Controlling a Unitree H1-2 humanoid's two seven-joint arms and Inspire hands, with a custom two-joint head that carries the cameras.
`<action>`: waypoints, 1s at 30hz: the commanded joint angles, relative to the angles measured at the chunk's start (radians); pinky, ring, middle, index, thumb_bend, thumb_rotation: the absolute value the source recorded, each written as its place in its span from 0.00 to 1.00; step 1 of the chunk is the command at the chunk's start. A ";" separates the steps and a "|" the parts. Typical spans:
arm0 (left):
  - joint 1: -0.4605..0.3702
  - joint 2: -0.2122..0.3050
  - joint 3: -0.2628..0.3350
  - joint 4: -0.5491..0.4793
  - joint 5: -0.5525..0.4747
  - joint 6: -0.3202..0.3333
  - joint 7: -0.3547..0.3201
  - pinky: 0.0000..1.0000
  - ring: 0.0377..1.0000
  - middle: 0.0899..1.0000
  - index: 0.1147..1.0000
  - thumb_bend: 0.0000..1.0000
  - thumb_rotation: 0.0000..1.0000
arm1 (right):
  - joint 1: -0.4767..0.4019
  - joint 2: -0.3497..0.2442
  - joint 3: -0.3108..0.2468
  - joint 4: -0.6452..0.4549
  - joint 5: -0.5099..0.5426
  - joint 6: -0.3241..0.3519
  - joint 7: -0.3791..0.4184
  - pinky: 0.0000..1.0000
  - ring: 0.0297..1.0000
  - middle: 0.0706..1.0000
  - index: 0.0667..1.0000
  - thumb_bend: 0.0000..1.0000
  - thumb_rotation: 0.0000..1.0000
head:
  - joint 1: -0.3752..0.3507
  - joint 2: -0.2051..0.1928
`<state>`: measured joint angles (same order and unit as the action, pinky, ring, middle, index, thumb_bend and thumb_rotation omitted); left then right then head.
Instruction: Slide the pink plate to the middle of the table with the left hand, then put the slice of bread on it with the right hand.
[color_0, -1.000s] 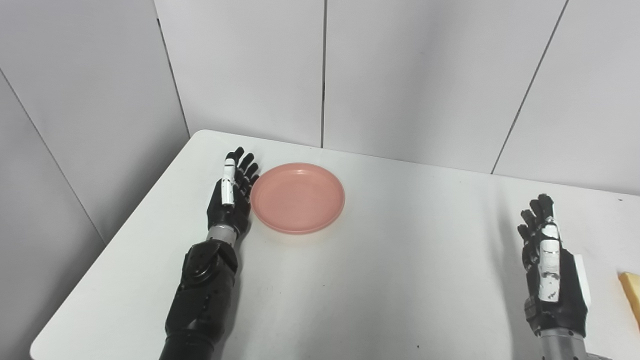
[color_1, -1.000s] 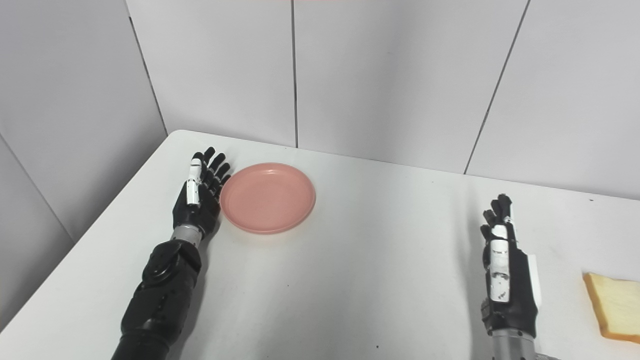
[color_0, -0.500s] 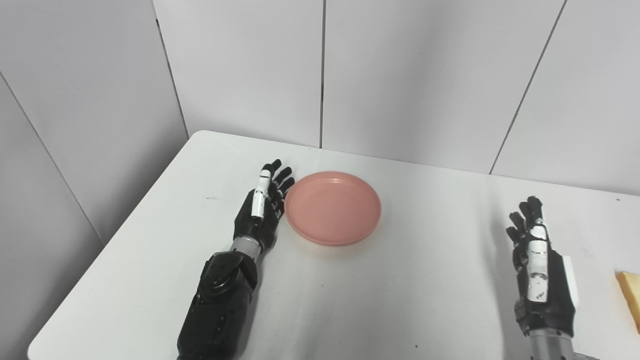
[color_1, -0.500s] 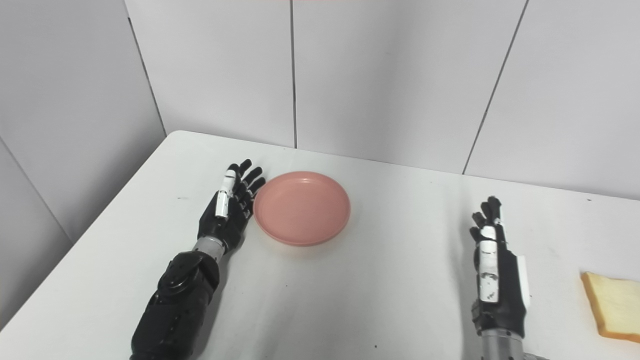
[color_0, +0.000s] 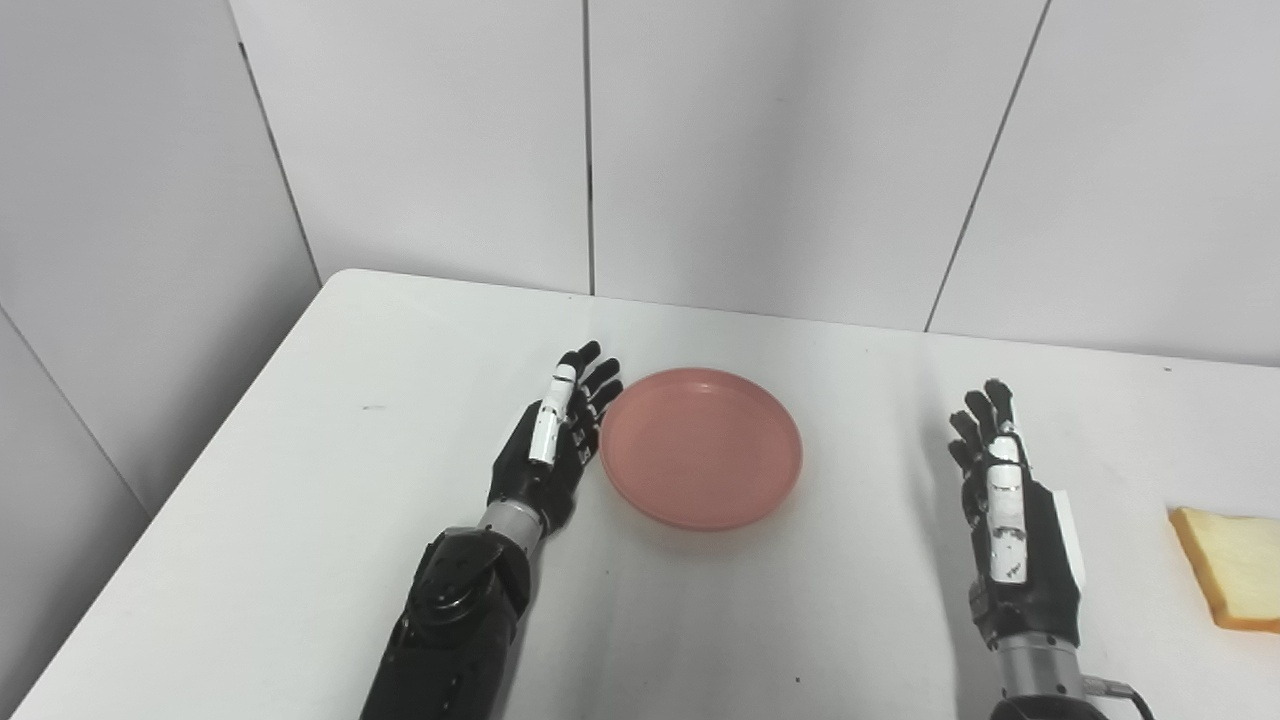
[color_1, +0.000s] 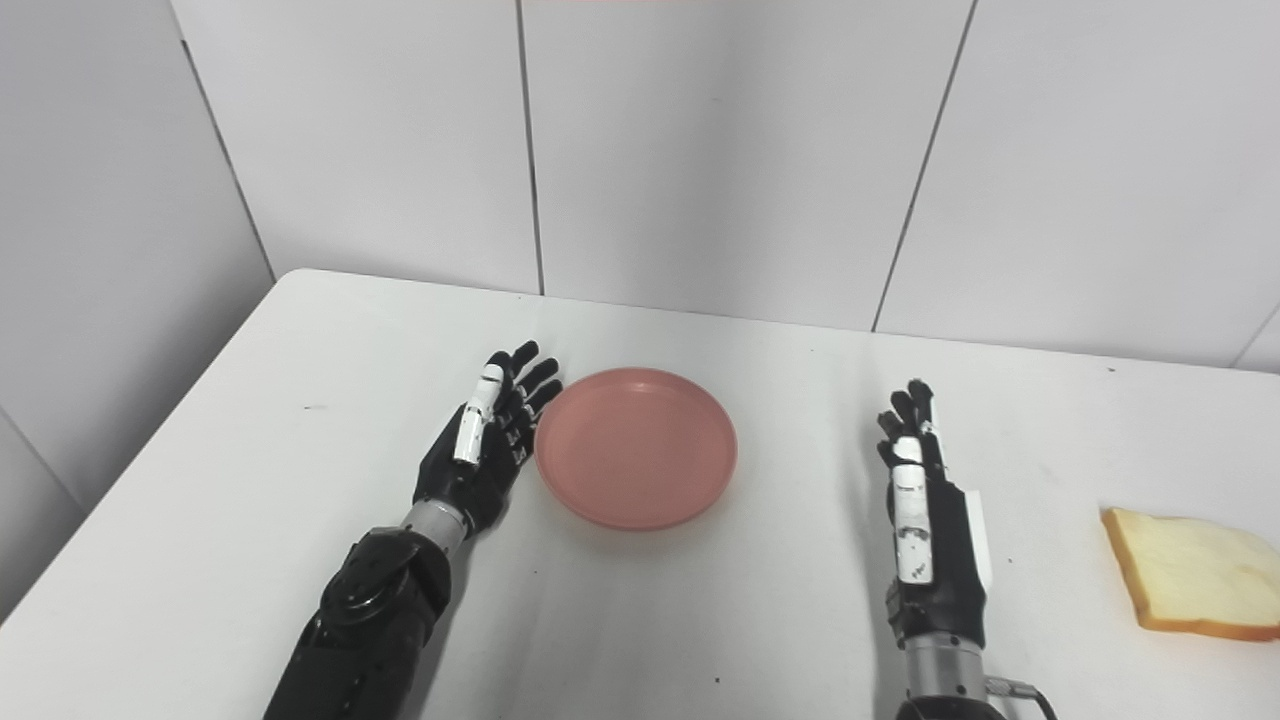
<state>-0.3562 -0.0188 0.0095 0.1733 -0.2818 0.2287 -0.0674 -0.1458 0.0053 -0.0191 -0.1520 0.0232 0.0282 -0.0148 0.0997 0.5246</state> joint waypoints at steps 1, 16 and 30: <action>-0.014 -0.005 -0.018 -0.049 0.012 0.004 -0.025 0.95 0.95 0.94 0.93 0.42 1.00 | -0.011 0.012 0.009 -0.028 -0.013 -0.045 -0.006 0.96 0.95 0.97 0.98 0.46 1.00 | -0.014 0.003; 0.014 -0.020 -0.094 -0.066 0.043 0.015 -0.084 0.93 0.94 0.95 0.93 0.42 1.00 | -0.012 0.044 0.030 -0.024 -0.080 -0.044 -0.038 0.93 0.93 0.95 0.96 0.44 1.00 | -0.094 0.017; 0.023 -0.025 -0.095 -0.074 0.071 0.015 -0.089 0.93 0.94 0.94 0.93 0.42 1.00 | -0.016 0.053 0.032 -0.028 -0.095 -0.038 -0.051 0.93 0.94 0.96 0.96 0.43 1.00 | -0.138 0.020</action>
<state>-0.3209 -0.0388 -0.0848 0.1239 -0.2161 0.2674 -0.1424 -0.1390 0.0464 0.0151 -0.1549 -0.0768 0.0286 -0.0559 -0.0383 0.5430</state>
